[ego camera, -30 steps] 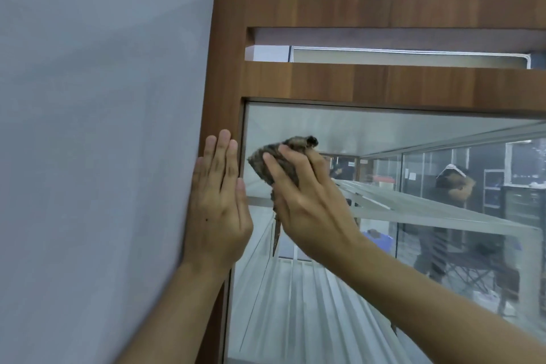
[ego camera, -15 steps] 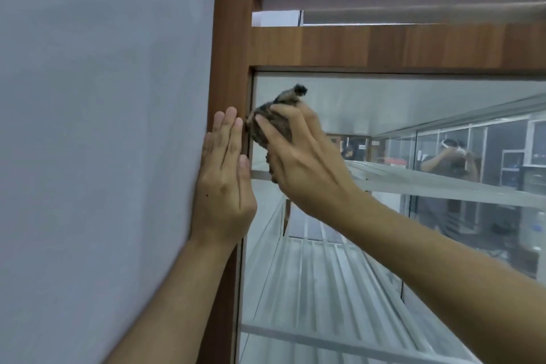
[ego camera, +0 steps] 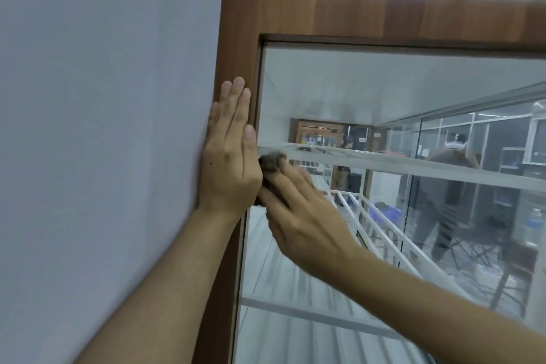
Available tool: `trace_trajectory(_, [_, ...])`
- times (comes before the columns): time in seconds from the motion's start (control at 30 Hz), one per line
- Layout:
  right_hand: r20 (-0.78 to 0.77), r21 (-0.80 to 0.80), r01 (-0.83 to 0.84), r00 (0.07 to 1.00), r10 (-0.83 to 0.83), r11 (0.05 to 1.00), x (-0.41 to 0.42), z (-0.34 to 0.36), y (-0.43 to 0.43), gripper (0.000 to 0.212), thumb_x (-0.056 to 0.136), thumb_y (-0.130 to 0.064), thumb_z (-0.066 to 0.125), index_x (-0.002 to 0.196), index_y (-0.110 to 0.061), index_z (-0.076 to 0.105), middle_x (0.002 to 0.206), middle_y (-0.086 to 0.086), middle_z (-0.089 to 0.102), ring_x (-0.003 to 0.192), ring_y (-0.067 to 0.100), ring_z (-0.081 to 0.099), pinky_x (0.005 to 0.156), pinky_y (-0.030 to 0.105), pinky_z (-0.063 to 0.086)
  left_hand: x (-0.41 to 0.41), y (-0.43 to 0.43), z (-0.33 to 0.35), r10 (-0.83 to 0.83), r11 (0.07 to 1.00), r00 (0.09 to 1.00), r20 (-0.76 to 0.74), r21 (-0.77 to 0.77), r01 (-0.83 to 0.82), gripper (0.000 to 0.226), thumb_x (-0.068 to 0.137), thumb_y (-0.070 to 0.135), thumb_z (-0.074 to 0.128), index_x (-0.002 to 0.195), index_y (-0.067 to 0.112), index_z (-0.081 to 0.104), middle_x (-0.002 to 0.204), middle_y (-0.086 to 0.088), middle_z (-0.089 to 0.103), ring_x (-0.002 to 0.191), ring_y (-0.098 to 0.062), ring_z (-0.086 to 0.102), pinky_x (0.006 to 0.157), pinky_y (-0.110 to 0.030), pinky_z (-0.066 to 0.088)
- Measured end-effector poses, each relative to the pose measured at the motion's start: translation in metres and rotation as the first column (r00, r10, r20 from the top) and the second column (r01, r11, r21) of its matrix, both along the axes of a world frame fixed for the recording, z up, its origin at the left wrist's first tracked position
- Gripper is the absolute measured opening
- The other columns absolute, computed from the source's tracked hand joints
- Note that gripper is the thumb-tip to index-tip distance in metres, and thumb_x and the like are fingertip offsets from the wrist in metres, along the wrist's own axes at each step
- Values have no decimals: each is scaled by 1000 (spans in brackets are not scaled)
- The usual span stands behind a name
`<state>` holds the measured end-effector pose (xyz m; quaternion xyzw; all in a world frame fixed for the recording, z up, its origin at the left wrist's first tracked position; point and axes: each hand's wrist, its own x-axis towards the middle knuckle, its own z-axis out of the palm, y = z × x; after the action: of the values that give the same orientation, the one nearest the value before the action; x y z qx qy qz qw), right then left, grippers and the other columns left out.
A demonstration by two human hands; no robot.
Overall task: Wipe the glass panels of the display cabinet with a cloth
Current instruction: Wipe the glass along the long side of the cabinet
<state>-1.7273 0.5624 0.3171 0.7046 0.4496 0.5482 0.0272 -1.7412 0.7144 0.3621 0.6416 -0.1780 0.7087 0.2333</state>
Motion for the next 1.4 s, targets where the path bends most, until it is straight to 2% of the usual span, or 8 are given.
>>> trace_trajectory(0.17, [64, -353, 49, 998, -28, 934, -1, -72, -41, 49, 104, -10, 24, 150, -9, 43, 155, 13, 40, 151, 32, 25, 120, 44, 31, 3, 0, -1, 56, 998, 998, 0, 23, -56, 51, 104, 10, 28, 152, -5, 34, 162, -16, 31, 154, -28, 22, 126, -45, 18])
trace_trajectory(0.37, [3, 101, 21, 1000, -22, 995, 1, -20, 3, 48, 96, -3, 49, 144, -2, 49, 151, 20, 44, 148, 37, 30, 122, 49, 25, 4, -1, -1, 128, 991, 992, -12, 33, -128, 52, 104, 11, 27, 153, -5, 30, 163, -18, 27, 154, -31, 19, 127, -44, 15])
trace_trajectory(0.57, [39, -209, 64, 998, -57, 976, -3, -73, -60, 51, 98, -9, 39, 149, -4, 41, 155, 17, 38, 148, 34, 27, 124, 45, 20, 5, -2, -2, 201, 979, 979, -37, 47, -200, 53, 105, 11, 27, 155, -4, 24, 166, -17, 21, 156, -29, 13, 127, -45, 13])
trace_trajectory(0.73, [40, 282, 57, 997, -71, 958, 1, 21, -30, 52, 96, -10, 56, 146, 0, 46, 154, 23, 39, 148, 38, 27, 123, 52, 20, 4, -4, -3, 203, 979, 978, -54, 41, -201, 54, 106, 14, 27, 156, -4, 23, 166, -15, 19, 156, -26, 11, 128, -44, 11])
trace_trajectory(0.93, [80, -119, 140, 988, -131, 983, -3, -83, -89, 52, 100, -14, 38, 150, -7, 42, 161, 15, 31, 153, 32, 18, 125, 44, 16, -1, -16, -8, 220, 975, 972, -77, 1, -221, 55, 106, 15, 29, 157, -3, 19, 168, -14, 14, 157, -25, 8, 128, -42, 7])
trace_trajectory(1.17, [64, 434, 93, 989, -133, 896, 3, 31, -85, 51, 97, -10, 53, 146, 3, 45, 154, 27, 38, 147, 45, 28, 120, 58, 24, 7, -45, -23, 407, 895, 911, 66, 172, -412, 54, 103, 5, 34, 155, -4, 25, 165, -18, 20, 155, -31, 16, 127, -42, 10])
trace_trajectory(1.3, [27, 215, 143, 988, -153, 966, 0, -66, -95, 58, 95, -14, 53, 151, -2, 39, 161, 21, 29, 152, 38, 18, 124, 50, 17, 16, -54, -26, 271, 941, 962, 1, 209, -266, 59, 96, -9, 35, 154, -7, 26, 164, -21, 22, 154, -34, 17, 126, -51, 17])
trace_trajectory(1.4, [17, 92, 174, 984, -176, 980, -10, -99, -144, 51, 101, -21, 44, 150, -9, 41, 159, 13, 33, 152, 31, 23, 118, 48, 28, 18, -58, -32, 232, 956, 970, -68, 201, -214, 54, 103, 7, 31, 156, -4, 23, 166, -17, 19, 156, -31, 13, 125, -56, 14])
